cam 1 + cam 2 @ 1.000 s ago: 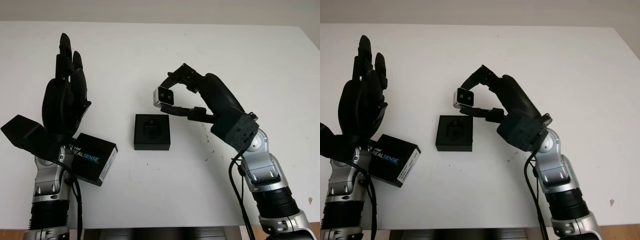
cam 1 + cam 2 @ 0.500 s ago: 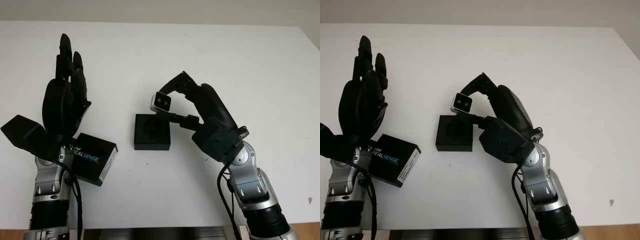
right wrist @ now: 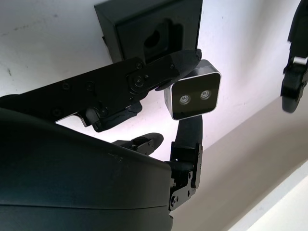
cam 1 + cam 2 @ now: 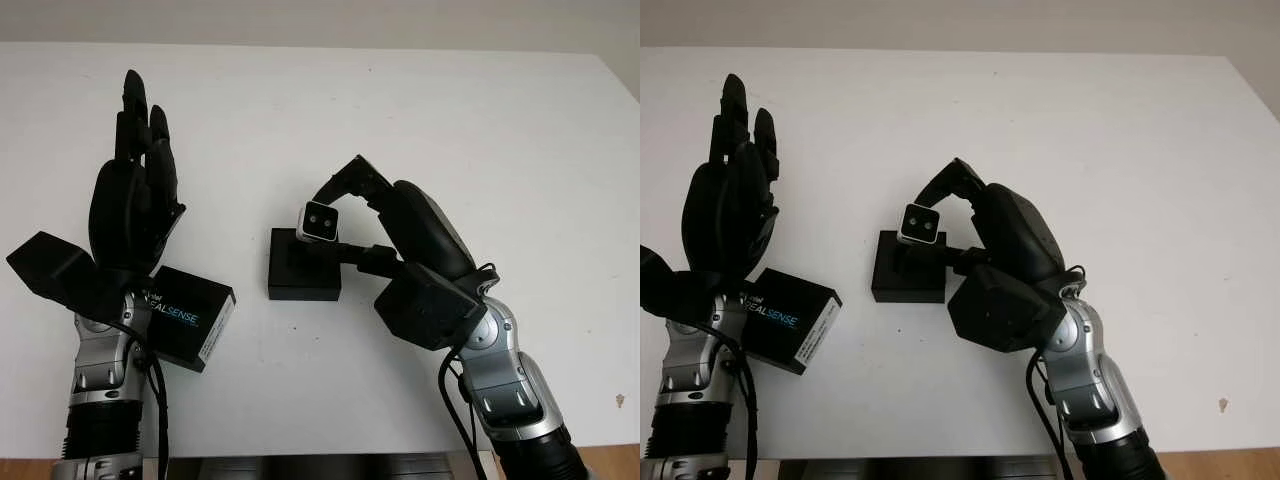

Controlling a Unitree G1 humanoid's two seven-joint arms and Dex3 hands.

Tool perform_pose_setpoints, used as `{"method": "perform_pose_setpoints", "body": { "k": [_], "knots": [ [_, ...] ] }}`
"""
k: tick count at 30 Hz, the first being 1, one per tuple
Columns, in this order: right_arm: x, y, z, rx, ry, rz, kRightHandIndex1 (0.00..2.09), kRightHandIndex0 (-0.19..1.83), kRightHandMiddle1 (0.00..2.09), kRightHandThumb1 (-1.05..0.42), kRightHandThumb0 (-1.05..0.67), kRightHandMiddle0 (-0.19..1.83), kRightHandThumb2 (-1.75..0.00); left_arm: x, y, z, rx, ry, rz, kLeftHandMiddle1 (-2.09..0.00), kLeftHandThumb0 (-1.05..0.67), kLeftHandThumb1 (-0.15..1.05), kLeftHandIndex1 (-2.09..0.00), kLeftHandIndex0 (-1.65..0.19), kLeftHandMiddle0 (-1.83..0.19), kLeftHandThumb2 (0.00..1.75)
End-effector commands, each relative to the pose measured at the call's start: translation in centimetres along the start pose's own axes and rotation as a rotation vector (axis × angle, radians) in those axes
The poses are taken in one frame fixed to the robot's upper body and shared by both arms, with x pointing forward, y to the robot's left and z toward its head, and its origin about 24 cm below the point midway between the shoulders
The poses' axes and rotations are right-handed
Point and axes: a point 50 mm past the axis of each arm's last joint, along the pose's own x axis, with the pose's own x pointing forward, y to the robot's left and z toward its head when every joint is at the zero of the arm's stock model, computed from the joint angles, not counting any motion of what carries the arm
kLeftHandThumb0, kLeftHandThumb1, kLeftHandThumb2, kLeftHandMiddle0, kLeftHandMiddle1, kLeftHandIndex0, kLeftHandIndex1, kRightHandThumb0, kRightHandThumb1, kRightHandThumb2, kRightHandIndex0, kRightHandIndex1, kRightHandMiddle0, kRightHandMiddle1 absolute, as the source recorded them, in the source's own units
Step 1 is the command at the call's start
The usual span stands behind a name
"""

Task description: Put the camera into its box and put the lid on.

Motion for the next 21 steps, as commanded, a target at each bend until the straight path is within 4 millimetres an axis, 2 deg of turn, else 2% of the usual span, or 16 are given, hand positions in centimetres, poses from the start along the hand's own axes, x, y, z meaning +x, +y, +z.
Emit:
{"method": "perform_pose_setpoints", "body": {
  "k": [1,21],
  "knots": [
    [0.02,-0.53,0.46,-0.004,-0.020,-0.001,0.08,0.45,1.99,-1.05,-0.40,0.25,-0.13,0.17,-0.10,0.44,0.004,-0.021,0.002,0.00,-0.79,1.05,0.00,0.19,0.19,0.57],
    [1.01,-0.58,-0.23,-0.012,0.042,0.068,0.06,0.42,1.96,-1.05,-0.38,0.27,-0.11,0.12,-0.23,0.45,-0.003,-0.030,0.005,0.00,-0.78,1.05,0.00,0.19,0.19,0.55]
  ]
}}
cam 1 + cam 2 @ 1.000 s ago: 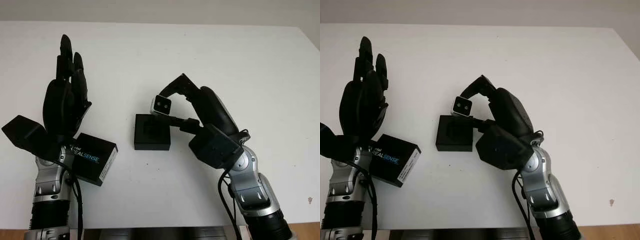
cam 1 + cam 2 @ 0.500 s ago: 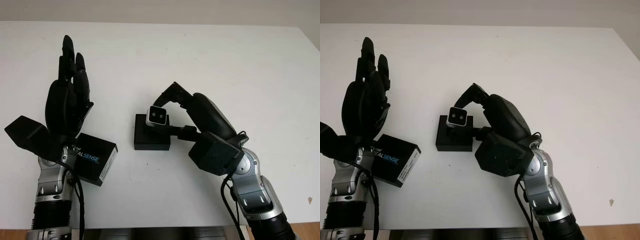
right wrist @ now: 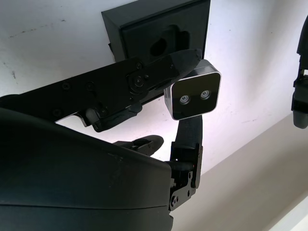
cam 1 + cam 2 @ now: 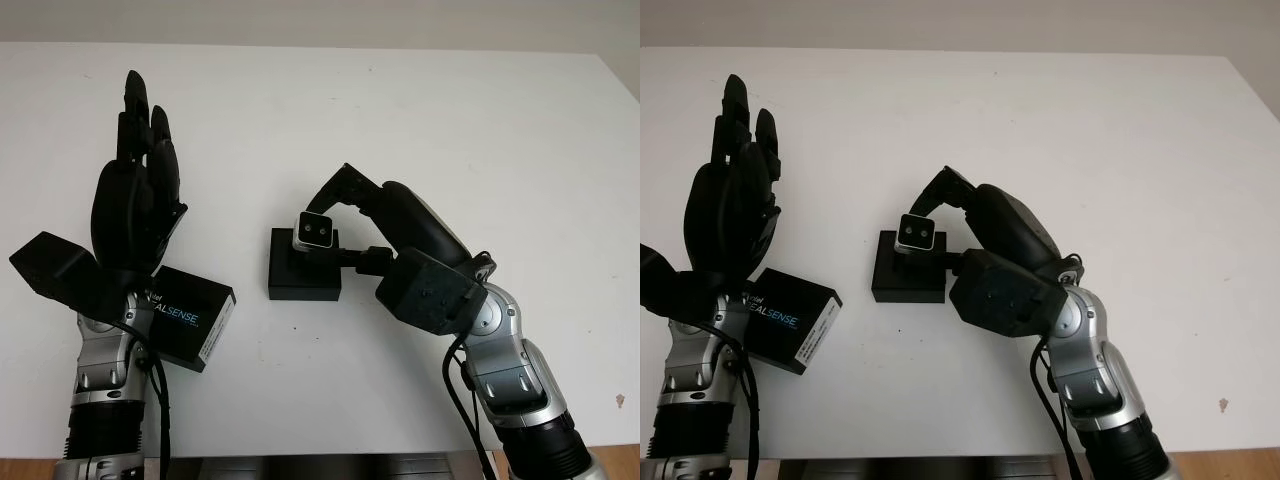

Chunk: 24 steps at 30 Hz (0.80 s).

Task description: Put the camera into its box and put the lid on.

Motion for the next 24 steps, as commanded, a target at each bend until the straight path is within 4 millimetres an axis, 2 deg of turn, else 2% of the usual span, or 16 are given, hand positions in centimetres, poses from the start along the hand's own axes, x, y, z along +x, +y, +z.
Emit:
{"method": "perform_pose_setpoints", "body": {
  "k": [1,24],
  "knots": [
    [0.2,-0.2,0.1,-0.007,-0.007,-0.005,0.06,0.42,1.96,-1.05,-0.38,0.28,-0.11,0.1,-0.1,0.5,0.005,-0.029,-0.005,0.00,-0.78,1.05,0.00,0.19,0.19,0.55],
    [0.2,0.9,0.2,-0.011,-0.020,0.042,0.06,0.43,2.00,-1.05,-0.38,0.28,-0.08,0.1,-0.2,0.6,0.011,-0.030,-0.006,0.00,-0.79,1.05,0.00,0.19,0.19,0.56]
  ]
}}
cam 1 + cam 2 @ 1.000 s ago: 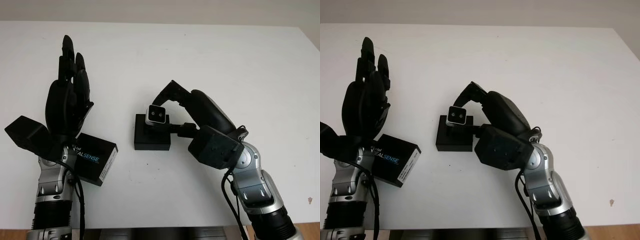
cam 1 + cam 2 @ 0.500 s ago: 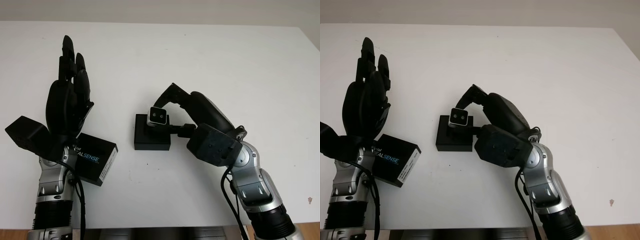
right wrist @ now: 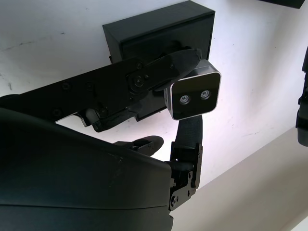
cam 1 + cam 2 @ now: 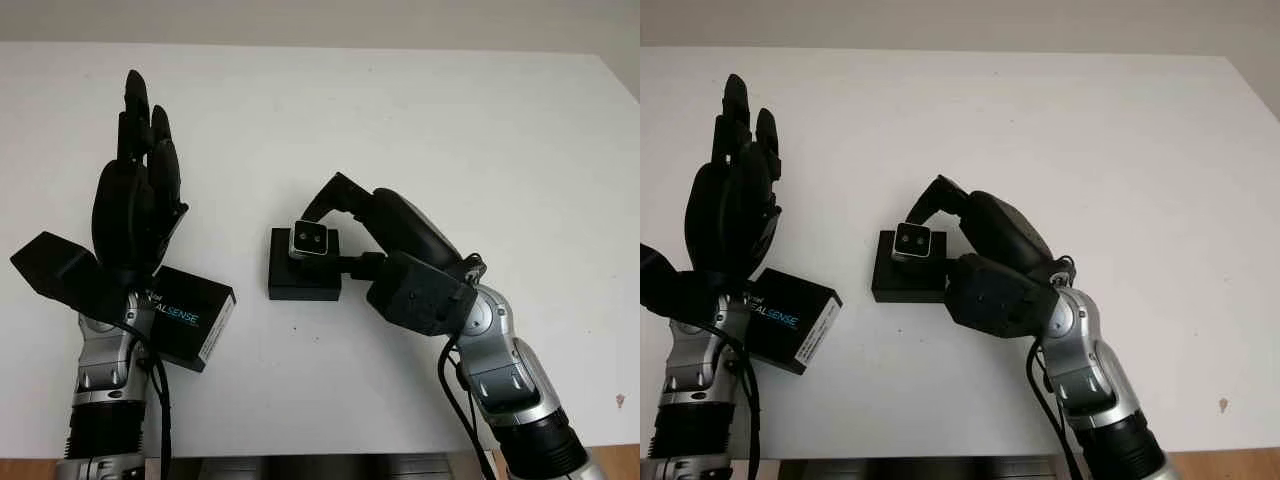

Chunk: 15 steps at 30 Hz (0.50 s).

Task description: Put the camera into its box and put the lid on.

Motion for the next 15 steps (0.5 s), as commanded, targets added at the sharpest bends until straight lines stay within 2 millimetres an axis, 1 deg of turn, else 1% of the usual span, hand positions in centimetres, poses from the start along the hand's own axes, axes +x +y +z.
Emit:
{"method": "perform_pose_setpoints", "body": {
  "k": [1,15],
  "knots": [
    [-0.04,-0.10,0.29,0.006,-0.021,-0.005,0.06,0.43,2.00,-1.05,-0.38,0.28,-0.08,0.09,-0.11,0.55,0.008,-0.028,-0.006,0.00,-0.79,1.05,0.00,0.19,0.19,0.56],
    [0.05,0.05,-0.05,-0.012,-0.004,0.008,0.06,0.44,2.06,-1.05,-0.37,0.26,-0.09,0.07,-0.16,0.56,0.007,-0.025,-0.002,0.00,-0.79,1.05,0.00,0.19,0.19,0.56]
  ]
}}
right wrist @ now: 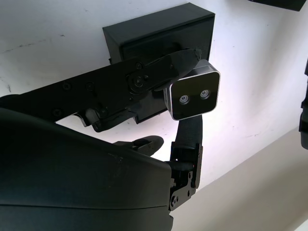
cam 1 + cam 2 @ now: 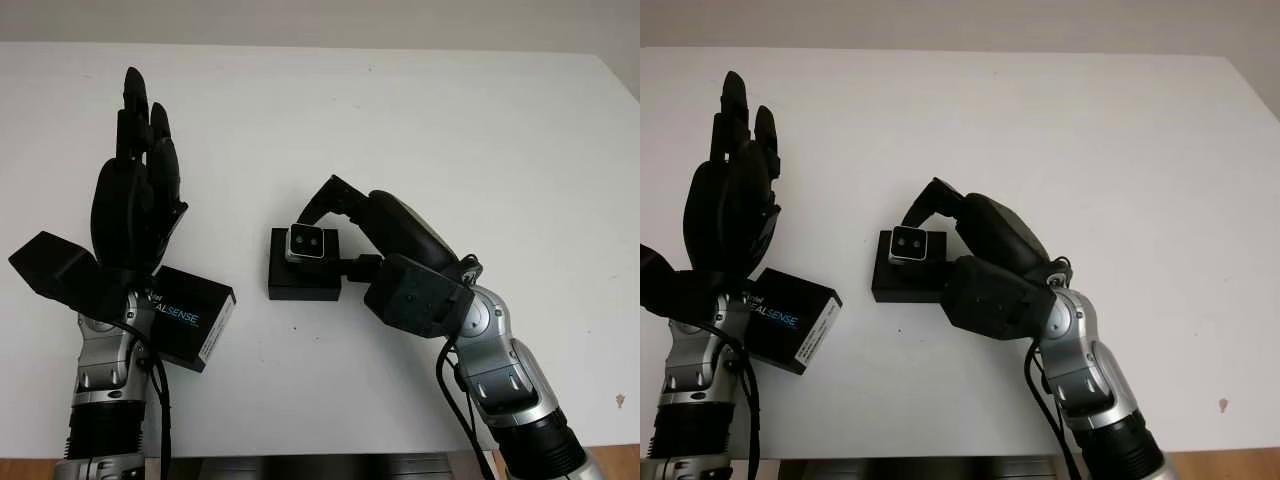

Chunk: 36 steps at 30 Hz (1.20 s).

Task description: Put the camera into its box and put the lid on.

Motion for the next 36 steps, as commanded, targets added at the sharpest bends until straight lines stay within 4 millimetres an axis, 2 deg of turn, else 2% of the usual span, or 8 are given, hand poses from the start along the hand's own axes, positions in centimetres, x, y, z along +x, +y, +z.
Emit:
{"method": "perform_pose_setpoints", "body": {
  "k": [1,36],
  "knots": [
    [0.0,-0.1,0.1,-0.013,-0.010,0.002,0.06,0.43,2.06,-1.05,-0.37,0.25,-0.09,0.0,-0.1,0.4,0.004,-0.017,-0.004,0.00,-0.79,1.05,0.00,0.19,0.19,0.56],
    [0.1,0.5,-1.0,-0.069,0.035,0.047,0.06,0.45,2.09,-1.05,-0.38,0.29,-0.10,0.0,-0.2,0.5,0.012,-0.017,-0.002,0.00,-0.79,1.05,0.00,0.19,0.19,0.57]
  ]
}}
